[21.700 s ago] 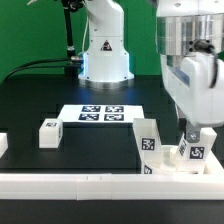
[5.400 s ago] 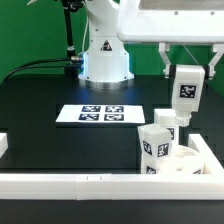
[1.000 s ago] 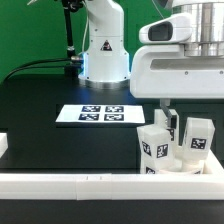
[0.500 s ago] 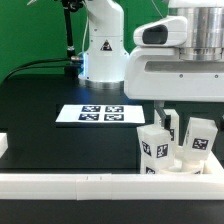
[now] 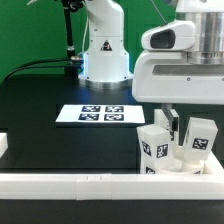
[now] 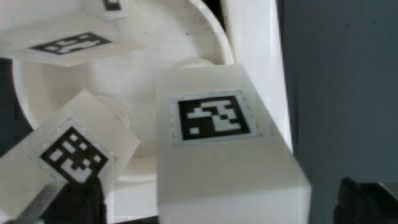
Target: Assemble stool
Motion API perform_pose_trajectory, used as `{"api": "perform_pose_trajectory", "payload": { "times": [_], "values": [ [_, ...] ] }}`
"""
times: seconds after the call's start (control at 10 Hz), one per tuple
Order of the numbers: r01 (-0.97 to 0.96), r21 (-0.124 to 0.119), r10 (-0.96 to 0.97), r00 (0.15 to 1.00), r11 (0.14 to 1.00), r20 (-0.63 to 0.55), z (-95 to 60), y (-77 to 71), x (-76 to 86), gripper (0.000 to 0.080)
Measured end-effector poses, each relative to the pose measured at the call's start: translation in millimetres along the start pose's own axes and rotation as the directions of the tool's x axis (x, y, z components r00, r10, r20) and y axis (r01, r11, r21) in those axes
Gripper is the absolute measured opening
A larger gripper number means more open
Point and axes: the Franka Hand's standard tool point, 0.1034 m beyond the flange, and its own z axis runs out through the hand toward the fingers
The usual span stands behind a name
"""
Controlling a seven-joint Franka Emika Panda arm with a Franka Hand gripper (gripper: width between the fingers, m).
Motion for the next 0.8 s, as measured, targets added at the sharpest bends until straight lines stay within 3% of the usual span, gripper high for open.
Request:
{"api": "perform_pose_trajectory", "payload": {
  "times": [0.1, 0.2, 0.3, 0.4, 0.6, 0.8],
  "values": [
    [-0.007, 0.000, 0.007, 1.000, 1.000, 0.000, 0.1, 0.2, 0.0, 0.0552],
    [-0.038, 0.000, 0.038, 0.999, 0.999, 0.000, 0.1, 0.1, 0.0, 0.0406],
    [-0.135, -0.003, 0.135, 0.991, 0.991, 0.000, -0.1, 2.1, 0.4, 0.0406],
    [-0.200, -0.004, 0.200, 0.980, 0.980, 0.000, 0.2, 3.4, 0.7, 0.0338],
    [-0.350, -0.001, 0.350, 0.937, 0.937, -0.010, 1.0, 6.4, 1.4, 0.0338],
    [-0.584, 0.020, 0.585, 0.811, 0.811, -0.033, 1.0, 11.0, 1.5, 0.0338]
  ]
}}
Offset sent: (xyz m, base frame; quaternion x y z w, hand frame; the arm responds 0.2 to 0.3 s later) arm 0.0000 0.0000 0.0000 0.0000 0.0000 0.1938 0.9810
